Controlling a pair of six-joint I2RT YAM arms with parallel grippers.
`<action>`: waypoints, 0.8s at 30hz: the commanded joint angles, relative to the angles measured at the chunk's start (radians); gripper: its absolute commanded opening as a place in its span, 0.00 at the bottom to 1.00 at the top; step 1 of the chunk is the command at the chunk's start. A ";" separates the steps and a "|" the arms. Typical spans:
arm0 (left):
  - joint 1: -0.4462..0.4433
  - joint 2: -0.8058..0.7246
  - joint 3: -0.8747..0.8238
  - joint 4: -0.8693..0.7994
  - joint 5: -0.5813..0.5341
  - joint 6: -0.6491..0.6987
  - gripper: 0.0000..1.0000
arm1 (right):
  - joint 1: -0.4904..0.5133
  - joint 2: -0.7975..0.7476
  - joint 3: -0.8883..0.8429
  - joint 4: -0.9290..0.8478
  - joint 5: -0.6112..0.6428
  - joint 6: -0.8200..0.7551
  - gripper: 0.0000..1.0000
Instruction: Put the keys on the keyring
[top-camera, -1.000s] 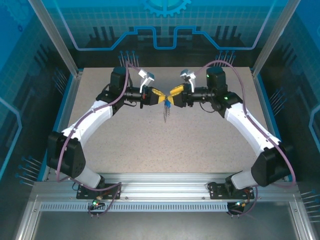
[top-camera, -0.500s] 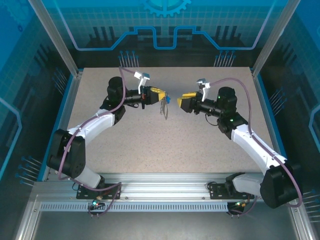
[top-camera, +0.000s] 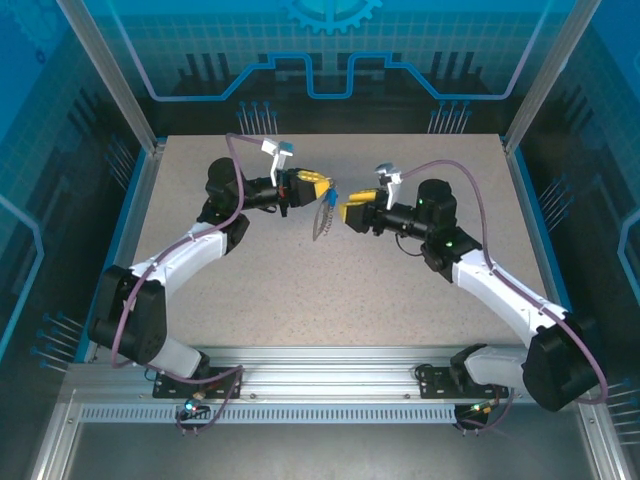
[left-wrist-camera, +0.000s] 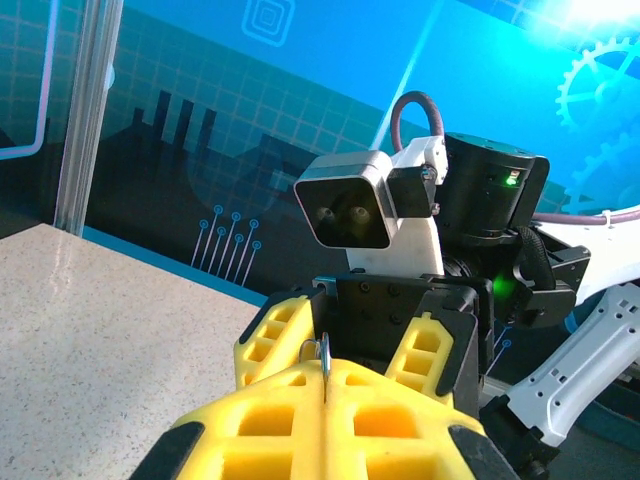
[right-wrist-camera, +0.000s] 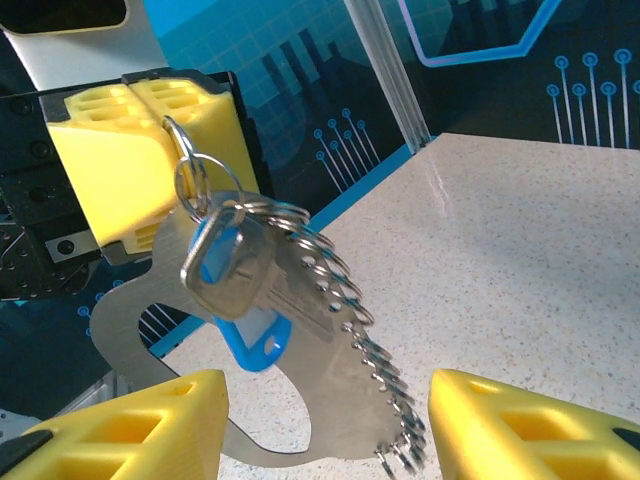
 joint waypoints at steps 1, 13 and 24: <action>-0.009 -0.033 -0.019 0.051 -0.012 -0.010 0.00 | 0.026 0.004 0.057 0.000 0.024 -0.049 0.57; -0.011 -0.044 -0.025 0.038 -0.012 0.002 0.00 | 0.050 0.098 0.150 -0.024 0.012 -0.078 0.52; -0.011 -0.058 -0.033 0.035 -0.018 0.006 0.00 | 0.066 0.100 0.118 -0.024 -0.010 -0.087 0.21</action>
